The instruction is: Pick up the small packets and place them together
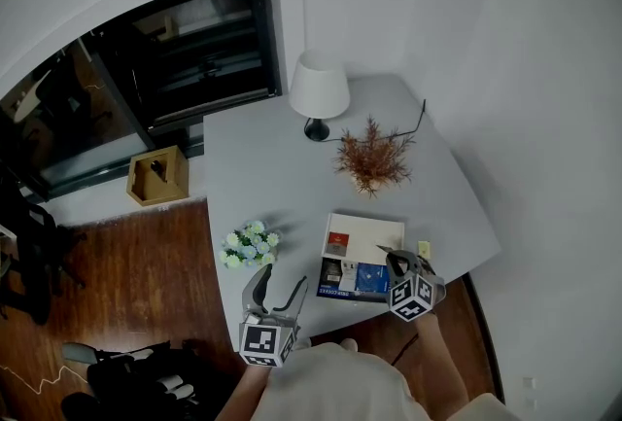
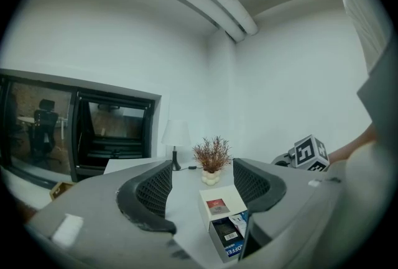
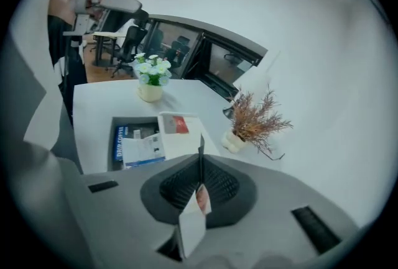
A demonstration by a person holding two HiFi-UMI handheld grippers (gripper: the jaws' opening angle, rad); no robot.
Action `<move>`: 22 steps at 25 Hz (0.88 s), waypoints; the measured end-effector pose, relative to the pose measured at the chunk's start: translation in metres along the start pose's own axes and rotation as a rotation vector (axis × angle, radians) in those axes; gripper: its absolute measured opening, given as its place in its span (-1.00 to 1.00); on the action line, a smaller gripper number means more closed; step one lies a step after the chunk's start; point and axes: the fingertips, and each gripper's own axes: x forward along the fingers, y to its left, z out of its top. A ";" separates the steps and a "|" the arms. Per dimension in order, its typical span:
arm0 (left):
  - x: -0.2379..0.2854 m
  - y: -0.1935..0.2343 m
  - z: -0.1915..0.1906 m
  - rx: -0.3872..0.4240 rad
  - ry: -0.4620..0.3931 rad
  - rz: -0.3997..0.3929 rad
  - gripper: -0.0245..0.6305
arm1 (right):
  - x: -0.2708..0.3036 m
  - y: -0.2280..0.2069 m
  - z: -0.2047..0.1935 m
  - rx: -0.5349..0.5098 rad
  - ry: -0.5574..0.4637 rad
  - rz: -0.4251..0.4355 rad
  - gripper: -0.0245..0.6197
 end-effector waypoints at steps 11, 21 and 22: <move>0.003 -0.001 0.002 -0.005 0.000 0.018 -0.04 | 0.070 0.015 -0.027 0.220 0.209 0.087 -0.78; 0.000 0.008 0.001 -0.008 0.003 0.052 -0.04 | 0.077 0.035 -0.017 0.384 0.192 0.187 0.01; 0.001 0.008 0.002 -0.006 0.003 0.047 -0.04 | 0.074 0.036 -0.016 0.372 0.193 0.188 0.01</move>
